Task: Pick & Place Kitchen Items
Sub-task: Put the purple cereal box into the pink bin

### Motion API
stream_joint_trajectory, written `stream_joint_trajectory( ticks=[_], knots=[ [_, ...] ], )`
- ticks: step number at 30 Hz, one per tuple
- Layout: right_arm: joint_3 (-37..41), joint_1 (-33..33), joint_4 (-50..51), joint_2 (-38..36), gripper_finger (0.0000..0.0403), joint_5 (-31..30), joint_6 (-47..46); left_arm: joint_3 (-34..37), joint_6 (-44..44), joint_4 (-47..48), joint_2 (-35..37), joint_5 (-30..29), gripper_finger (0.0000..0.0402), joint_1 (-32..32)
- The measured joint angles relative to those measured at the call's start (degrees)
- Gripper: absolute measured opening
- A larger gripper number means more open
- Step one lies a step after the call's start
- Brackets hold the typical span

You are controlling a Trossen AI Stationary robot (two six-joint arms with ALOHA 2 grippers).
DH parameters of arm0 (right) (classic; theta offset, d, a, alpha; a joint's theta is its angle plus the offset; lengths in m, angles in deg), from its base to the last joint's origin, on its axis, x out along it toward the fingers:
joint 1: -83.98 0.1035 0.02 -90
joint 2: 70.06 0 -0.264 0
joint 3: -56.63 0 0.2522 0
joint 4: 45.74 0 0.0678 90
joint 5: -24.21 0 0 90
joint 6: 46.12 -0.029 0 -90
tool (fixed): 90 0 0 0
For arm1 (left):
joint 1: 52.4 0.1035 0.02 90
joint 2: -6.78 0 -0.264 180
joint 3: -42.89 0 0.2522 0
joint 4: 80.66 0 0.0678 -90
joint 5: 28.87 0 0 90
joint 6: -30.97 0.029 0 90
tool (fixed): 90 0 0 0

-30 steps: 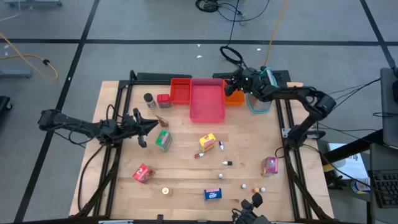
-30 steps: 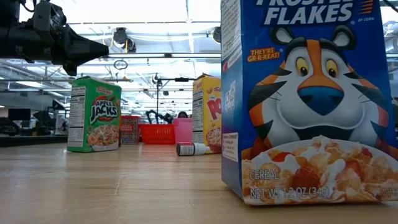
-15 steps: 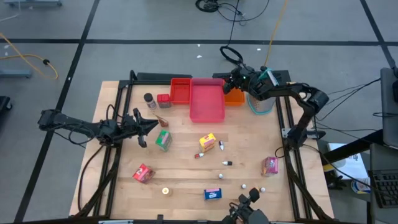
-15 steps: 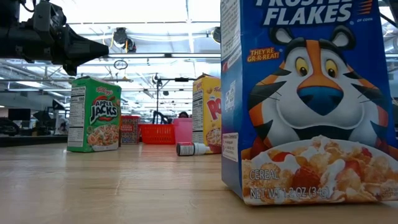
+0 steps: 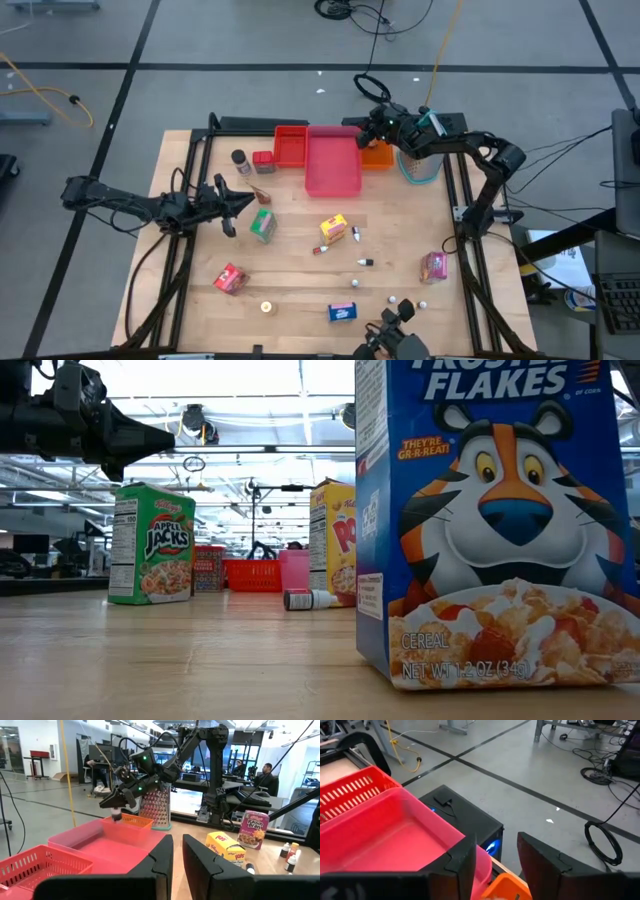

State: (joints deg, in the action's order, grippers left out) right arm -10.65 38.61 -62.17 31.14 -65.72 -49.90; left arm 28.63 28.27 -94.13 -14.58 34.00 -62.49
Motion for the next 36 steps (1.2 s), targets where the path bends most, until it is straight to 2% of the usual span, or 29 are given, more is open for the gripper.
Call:
stream_joint_trajectory(
  ticks=[13,21,30,36],
  knots=[
    [0.0,0.4,-2.9,-0.5,0.0153,0.0,0.0,0.0,0.0,0.0,0.0,0.0,0.0040,0.0],
    [0.0,3.5,-2.6,-8.2,0.0153,0.2,0.8,0.0,-0.1,0.5,0.0,0.0,0.0040,0.0],
    [0.0,13.2,4.1,-19.3,0.0153,0.2,3.9,0.0,-0.2,0.4,0.0,0.0,0.0040,0.0],
    [0.0,22.3,15.0,-26.4,0.0153,0.2,4.7,0.0,-0.6,0.4,0.0,0.0,0.0040,0.0]
  ],
)
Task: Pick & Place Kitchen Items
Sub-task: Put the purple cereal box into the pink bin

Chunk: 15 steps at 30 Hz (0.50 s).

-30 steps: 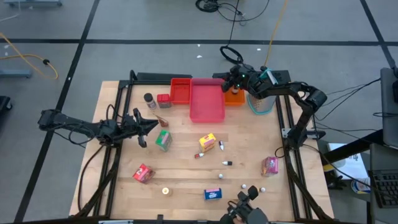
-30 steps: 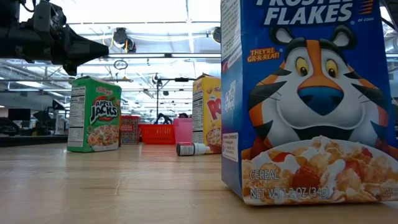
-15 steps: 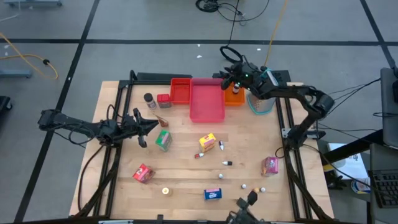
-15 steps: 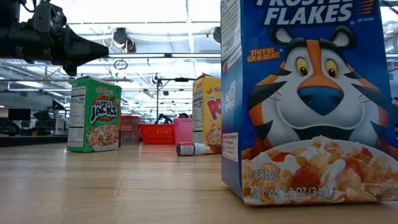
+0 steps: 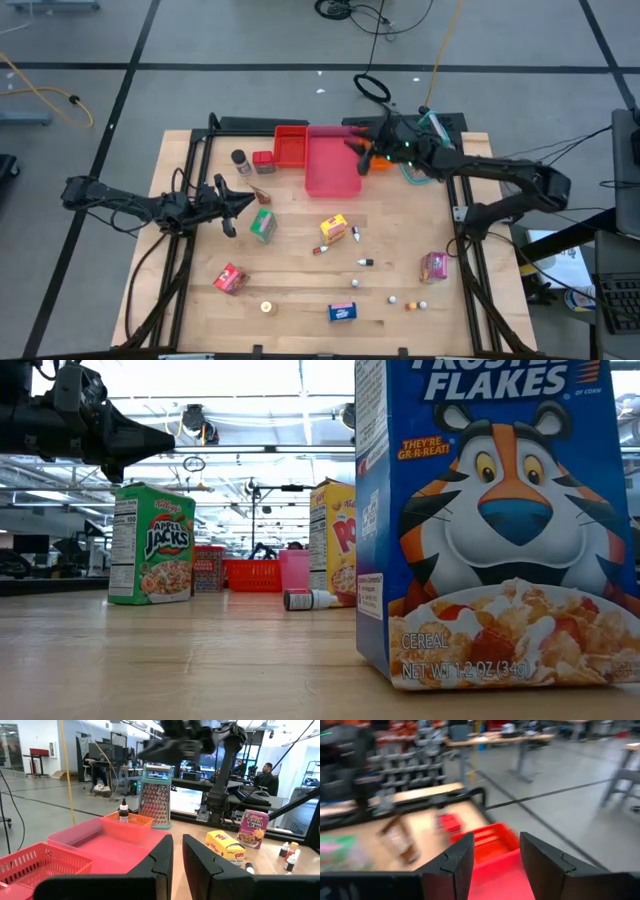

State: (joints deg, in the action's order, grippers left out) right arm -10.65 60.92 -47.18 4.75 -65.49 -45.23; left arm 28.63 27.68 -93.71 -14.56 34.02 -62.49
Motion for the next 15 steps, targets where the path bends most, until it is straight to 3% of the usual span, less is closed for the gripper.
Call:
stream_joint_trajectory(
  ticks=[15],
  knots=[
    [0.0,20.4,24.7,-10.4,0.0150,0.0,0.2,0.0,-0.5,0.0,0.0,0.0,0.0040,0.0]
  ],
)
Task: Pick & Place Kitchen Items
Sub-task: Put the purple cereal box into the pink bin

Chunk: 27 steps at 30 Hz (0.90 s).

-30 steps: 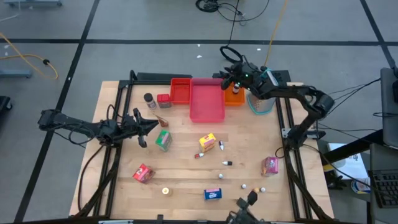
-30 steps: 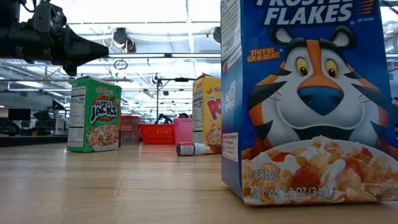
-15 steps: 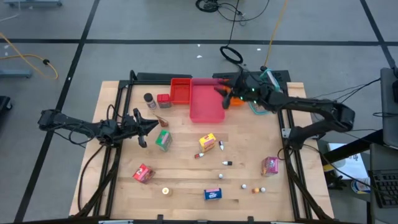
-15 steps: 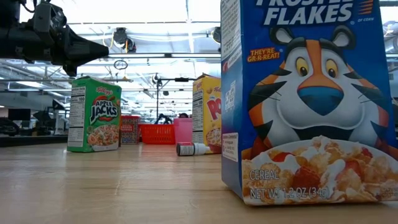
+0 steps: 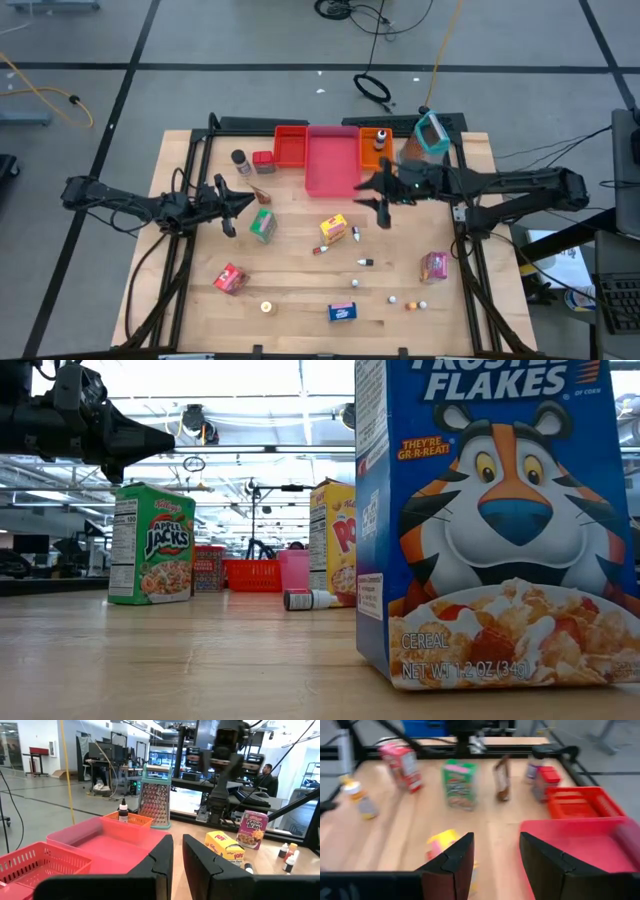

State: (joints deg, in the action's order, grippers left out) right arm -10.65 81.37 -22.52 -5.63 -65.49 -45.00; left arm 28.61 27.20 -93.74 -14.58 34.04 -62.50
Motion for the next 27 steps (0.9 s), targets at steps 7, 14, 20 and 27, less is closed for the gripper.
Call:
stream_joint_trajectory(
  ticks=[7,14,20,27],
  knots=[
    [0.0,8.2,5.0,-3.0,0.0151,-0.1,-2.0,0.0,-0.2,0.0,0.0,0.0,0.0040,0.0],
    [0.0,14.1,11.9,-3.8,0.0151,-0.4,-8.0,0.0,-0.2,0.0,0.0,0.0,0.0040,0.0],
    [0.0,18.2,14.0,-3.8,0.0150,-0.4,-13.7,0.0,-0.2,0.0,0.0,0.0,0.0040,0.0],
    [0.0,23.5,14.5,-3.8,0.0149,-0.4,-19.0,0.0,-0.2,0.0,0.0,0.0,0.0040,0.0]
  ],
)
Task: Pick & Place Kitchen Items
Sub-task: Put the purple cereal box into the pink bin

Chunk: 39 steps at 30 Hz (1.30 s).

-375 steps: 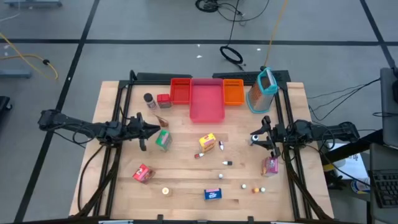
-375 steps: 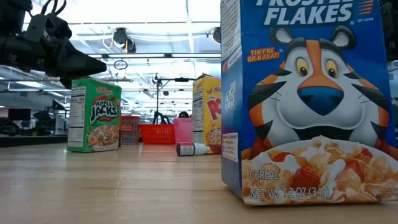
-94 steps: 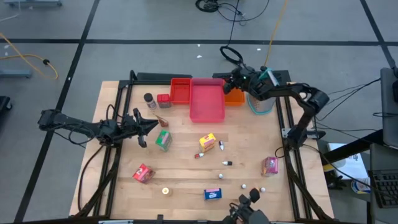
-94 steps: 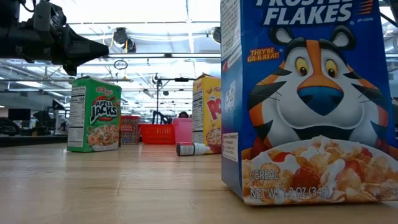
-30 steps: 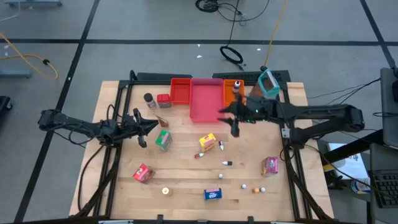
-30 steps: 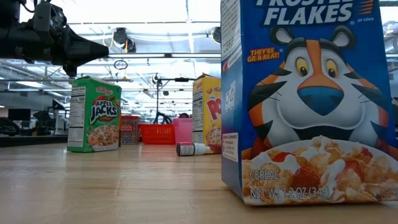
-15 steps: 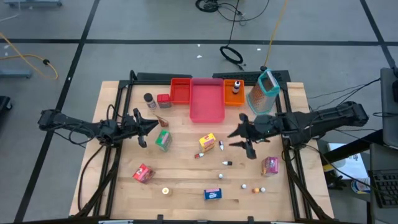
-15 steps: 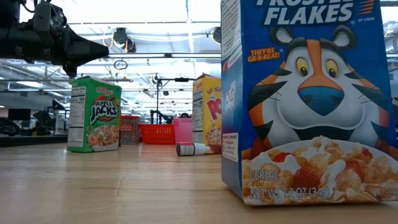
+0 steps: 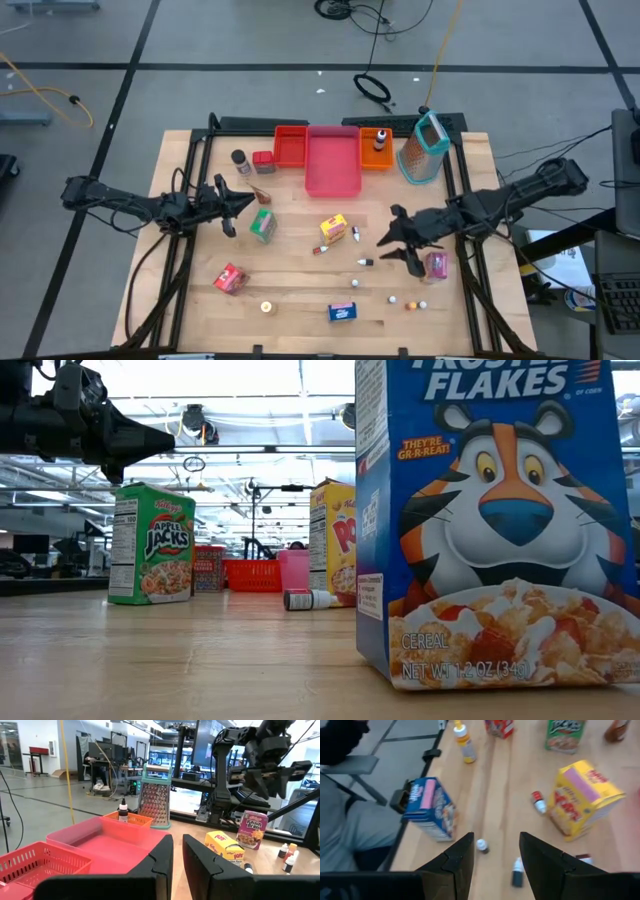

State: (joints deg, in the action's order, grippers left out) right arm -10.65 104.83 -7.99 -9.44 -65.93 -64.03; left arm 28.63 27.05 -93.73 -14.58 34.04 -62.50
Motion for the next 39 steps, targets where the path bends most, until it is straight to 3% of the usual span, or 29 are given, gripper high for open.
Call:
stream_joint_trajectory(
  ticks=[21,27,30,39],
  knots=[
    [0.0,10.4,2.3,5.6,0.0142,-3.0,-13.4,0.0,0.0,0.0,0.0,0.0,0.0040,0.0],
    [0.0,10.5,8.4,5.2,0.0140,-2.6,-24.1,0.0,0.0,0.0,0.0,0.0,0.0040,0.0],
    [0.0,10.5,11.6,4.4,0.0144,0.3,-31.3,0.0,0.0,0.0,0.0,0.0,0.0040,0.0],
    [0.0,10.9,13.3,1.8,0.0151,17.6,-55.3,0.0,0.1,0.0,0.0,0.0,0.0040,0.0]
  ],
)
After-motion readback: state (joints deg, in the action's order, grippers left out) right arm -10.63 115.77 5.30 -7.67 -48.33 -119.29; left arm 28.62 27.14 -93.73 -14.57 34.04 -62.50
